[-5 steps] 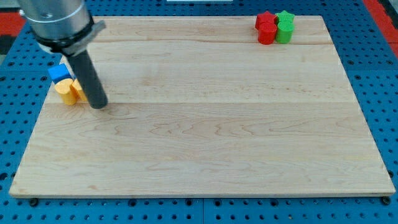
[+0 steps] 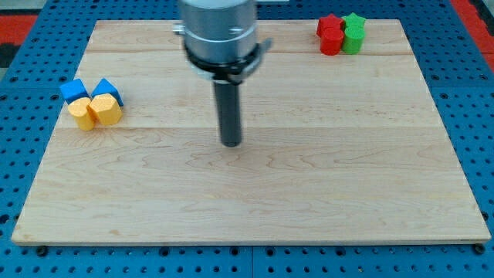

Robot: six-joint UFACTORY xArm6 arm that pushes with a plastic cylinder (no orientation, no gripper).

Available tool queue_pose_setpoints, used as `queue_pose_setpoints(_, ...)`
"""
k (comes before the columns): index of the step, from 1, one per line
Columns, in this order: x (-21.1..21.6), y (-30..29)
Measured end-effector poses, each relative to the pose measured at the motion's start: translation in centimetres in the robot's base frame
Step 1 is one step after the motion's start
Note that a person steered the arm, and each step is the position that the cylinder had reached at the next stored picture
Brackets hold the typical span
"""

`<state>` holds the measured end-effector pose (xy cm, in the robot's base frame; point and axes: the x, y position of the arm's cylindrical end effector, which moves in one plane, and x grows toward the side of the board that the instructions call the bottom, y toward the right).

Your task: Separate the green star and red star away from the red circle and green circle

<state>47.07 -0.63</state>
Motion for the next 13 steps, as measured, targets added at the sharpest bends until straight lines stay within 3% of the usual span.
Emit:
queue_pose_setpoints(1,0.0,1.3)
queue_pose_setpoints(2,-2.1,2.7)
queue_pose_setpoints(3,-6.1,8.2)
queue_pose_setpoints(6,-5.4,18.5)
queue_pose_setpoints(7,-5.9,26.8)
queue_pose_setpoints(8,-12.2,33.5)
queue_pose_setpoints(11,-28.0,34.6)
queue_pose_setpoints(12,-28.0,33.7)
queue_pose_setpoints(13,-27.9,28.8)
